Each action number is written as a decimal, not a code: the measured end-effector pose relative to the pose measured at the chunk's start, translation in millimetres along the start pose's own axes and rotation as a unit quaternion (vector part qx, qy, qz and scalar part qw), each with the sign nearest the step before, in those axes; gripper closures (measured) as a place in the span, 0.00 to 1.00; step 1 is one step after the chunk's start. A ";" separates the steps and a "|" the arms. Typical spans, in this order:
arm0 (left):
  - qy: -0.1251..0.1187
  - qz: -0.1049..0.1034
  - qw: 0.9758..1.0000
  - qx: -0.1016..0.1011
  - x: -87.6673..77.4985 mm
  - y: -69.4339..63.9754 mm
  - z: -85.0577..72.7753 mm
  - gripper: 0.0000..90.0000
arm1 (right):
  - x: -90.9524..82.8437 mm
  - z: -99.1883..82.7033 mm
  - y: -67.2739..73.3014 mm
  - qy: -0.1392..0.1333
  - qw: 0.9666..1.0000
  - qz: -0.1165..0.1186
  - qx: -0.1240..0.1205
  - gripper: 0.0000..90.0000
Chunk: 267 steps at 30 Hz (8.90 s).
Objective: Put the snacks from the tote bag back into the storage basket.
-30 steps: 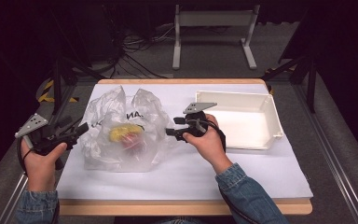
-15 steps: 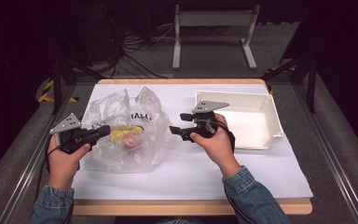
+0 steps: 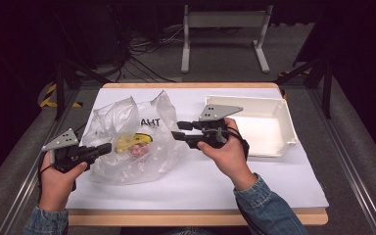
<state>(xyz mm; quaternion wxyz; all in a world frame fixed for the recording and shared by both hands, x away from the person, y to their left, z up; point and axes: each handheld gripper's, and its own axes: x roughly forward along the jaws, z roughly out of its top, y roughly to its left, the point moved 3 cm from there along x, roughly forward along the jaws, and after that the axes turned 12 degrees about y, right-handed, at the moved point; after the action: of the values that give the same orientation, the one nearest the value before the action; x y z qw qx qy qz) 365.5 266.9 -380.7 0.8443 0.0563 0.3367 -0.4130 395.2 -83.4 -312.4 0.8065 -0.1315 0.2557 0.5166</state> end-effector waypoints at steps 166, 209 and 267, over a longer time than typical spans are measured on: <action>0.101 -0.046 0.994 0.012 31.0 -21.3 5.6 0.93 | 124.9 -49.7 -0.2 0.180 0.983 0.041 -0.013 0.95; 0.129 -0.005 0.990 -0.061 53.4 39.4 -32.5 0.79 | 174.7 -34.2 -66.3 0.129 0.986 -0.102 0.039 0.40; -0.020 -0.019 0.999 -0.024 5.1 30.7 -3.4 0.14 | 149.8 -25.0 -14.3 0.065 0.995 0.070 -0.011 0.08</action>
<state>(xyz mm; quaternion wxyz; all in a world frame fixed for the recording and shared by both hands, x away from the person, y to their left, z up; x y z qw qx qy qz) 388.4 284.8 -392.1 0.8438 0.0209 0.3310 -0.4219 451.4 13.2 -416.2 0.7487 -0.1554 0.3109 0.5644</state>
